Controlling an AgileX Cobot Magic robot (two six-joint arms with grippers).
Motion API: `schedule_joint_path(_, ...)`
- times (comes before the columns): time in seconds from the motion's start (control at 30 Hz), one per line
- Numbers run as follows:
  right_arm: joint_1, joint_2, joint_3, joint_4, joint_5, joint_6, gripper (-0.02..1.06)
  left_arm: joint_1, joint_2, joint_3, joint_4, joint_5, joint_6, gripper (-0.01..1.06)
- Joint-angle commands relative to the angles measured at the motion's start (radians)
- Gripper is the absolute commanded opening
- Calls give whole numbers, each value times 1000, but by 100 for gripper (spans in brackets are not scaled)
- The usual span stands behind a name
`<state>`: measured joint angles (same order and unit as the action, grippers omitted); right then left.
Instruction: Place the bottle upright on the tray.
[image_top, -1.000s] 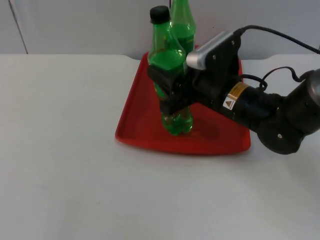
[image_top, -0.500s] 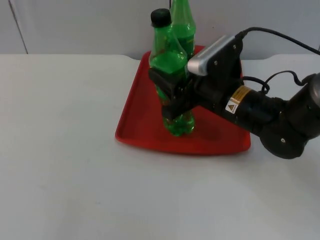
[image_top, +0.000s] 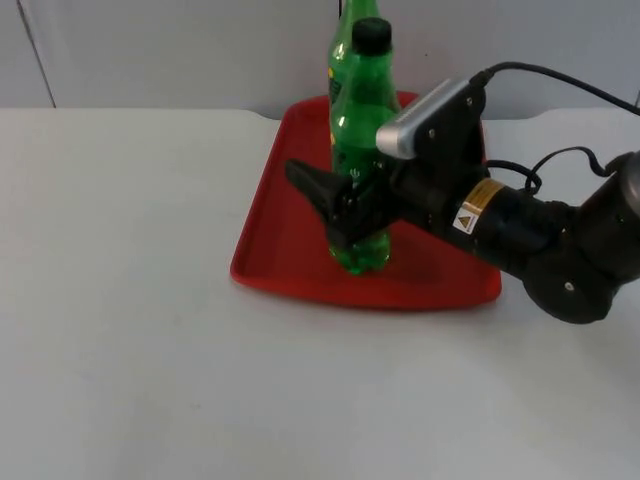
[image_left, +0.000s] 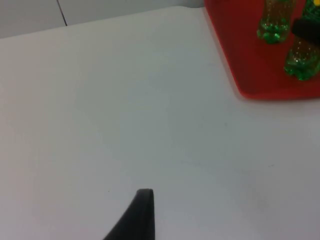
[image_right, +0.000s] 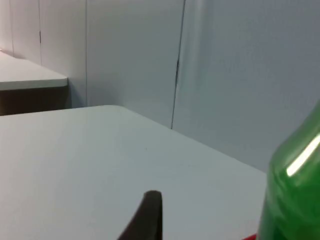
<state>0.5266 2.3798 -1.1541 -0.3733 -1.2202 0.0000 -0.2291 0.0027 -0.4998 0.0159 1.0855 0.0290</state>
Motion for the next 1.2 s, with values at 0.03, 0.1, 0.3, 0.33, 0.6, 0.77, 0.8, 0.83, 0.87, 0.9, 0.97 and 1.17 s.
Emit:
schedule_joint_path(0.03,4,-7,23,-9,-1,-18,87,-5,-3,4,3,-13,-1,105)
schedule_joint_path(0.1,4,-13,39,-5,-1,-20,87,-5,-3,4,3,-13,-1,105)
schedule_joint_path(0.3,4,-48,126,79,-1,-30,87,-5,-3,4,3,-13,-1,105)
schedule_joint_path(0.33,4,-50,141,94,-1,-30,87,-5,-3,4,3,-13,-1,105)
schedule_joint_path(0.6,4,-53,198,88,-1,-30,87,-5,-3,4,3,-13,-1,105)
schedule_joint_path(0.77,4,-53,208,91,-1,-30,87,-5,-3,4,3,-13,-1,105)
schedule_joint_path(0.8,4,-53,208,91,-1,-30,87,-5,-3,4,3,-13,-1,105)
schedule_joint_path(0.83,4,-53,208,91,-1,-30,87,-5,-3,4,3,-13,-1,105)
schedule_joint_path(0.87,4,-53,208,91,-1,-30,87,-5,-3,4,3,-13,-1,105)
schedule_joint_path(0.9,4,-53,208,91,-1,-30,87,-5,-3,4,3,-13,-1,105)
schedule_joint_path(0.97,4,-53,208,91,-1,-30,87,-5,-3,4,3,-13,-1,105)
schedule_joint_path(1.17,4,-59,224,140,-1,-22,87,-5,-3,4,3,-13,-1,105)
